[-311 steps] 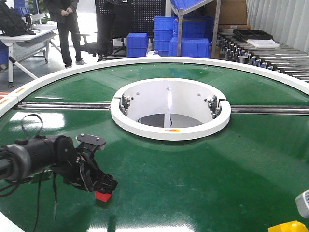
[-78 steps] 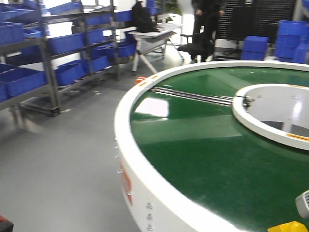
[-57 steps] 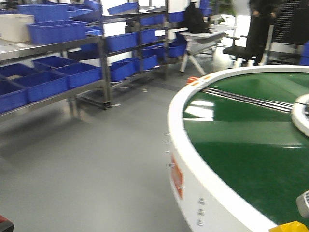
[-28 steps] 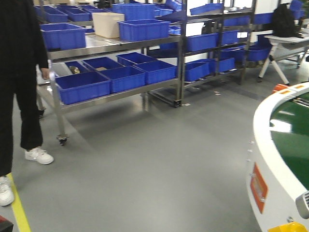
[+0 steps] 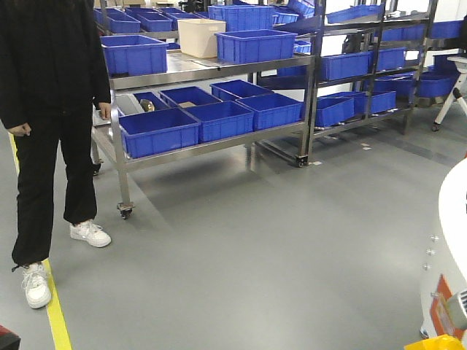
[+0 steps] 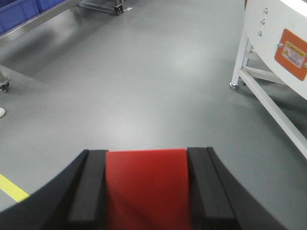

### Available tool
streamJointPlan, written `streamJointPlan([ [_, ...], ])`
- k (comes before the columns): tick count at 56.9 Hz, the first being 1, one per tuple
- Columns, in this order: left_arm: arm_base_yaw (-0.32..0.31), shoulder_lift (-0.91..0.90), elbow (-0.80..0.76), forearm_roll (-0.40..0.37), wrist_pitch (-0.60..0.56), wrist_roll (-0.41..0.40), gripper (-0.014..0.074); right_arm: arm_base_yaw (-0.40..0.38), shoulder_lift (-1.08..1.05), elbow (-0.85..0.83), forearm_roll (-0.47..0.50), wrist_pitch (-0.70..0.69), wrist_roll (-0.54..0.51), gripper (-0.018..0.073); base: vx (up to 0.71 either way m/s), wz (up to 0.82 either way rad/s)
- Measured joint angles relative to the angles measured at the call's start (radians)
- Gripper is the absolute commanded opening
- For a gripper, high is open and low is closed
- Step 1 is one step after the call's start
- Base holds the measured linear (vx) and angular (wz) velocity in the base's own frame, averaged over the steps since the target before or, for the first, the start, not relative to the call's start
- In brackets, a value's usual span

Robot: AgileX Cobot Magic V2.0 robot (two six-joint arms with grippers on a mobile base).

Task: Pick red and yellow blocks into blue bin
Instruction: 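Drive the base away from the conveyor to the large blue bin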

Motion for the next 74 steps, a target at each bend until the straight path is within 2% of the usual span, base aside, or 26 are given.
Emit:
streamJointPlan([
  [74, 0.0, 0.001, 0.0, 0.0, 0.0, 0.0, 0.0264, 0.0, 0.0, 0.0, -0.001, 0.001, 0.0, 0.021, 0.36, 0.01],
])
